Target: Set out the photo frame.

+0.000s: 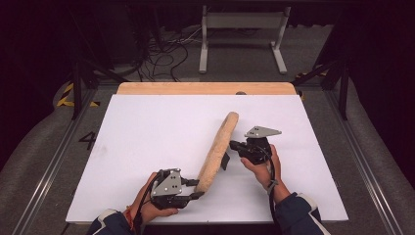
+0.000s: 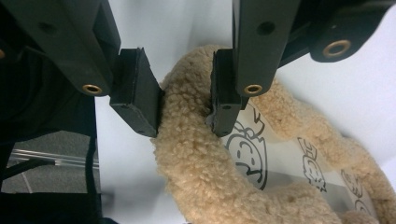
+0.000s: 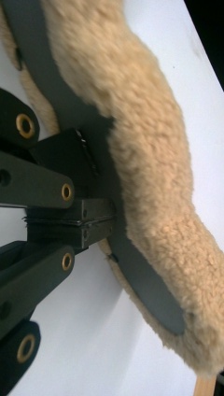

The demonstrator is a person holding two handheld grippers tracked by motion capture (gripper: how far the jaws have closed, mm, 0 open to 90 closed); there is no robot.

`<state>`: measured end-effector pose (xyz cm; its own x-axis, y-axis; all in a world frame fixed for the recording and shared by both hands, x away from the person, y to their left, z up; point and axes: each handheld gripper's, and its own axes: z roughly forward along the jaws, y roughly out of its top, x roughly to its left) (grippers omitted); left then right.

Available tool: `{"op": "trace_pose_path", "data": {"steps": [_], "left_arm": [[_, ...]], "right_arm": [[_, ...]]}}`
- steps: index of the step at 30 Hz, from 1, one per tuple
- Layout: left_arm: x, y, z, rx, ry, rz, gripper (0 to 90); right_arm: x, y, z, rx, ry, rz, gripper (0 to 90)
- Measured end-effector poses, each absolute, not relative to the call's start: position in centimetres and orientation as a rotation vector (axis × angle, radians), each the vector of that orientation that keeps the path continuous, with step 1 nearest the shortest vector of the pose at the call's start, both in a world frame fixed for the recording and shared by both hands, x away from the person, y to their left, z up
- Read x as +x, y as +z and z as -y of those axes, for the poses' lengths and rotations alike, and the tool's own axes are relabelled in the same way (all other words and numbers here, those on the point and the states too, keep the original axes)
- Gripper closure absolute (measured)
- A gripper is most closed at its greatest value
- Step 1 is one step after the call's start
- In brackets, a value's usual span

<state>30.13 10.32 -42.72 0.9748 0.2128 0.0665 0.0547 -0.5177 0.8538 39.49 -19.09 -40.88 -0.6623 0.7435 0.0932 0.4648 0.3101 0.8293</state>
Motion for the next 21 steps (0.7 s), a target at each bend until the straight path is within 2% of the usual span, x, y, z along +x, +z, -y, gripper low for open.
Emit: {"op": "trace_pose_path", "data": {"steps": [21], "left_arm": [[30.2,-43.0,-7.0,2.118,0.183,-0.151,63.5]], "right_arm": [[40.9,-41.1,17.9,1.086,1.264,-2.331,90.0]]}}
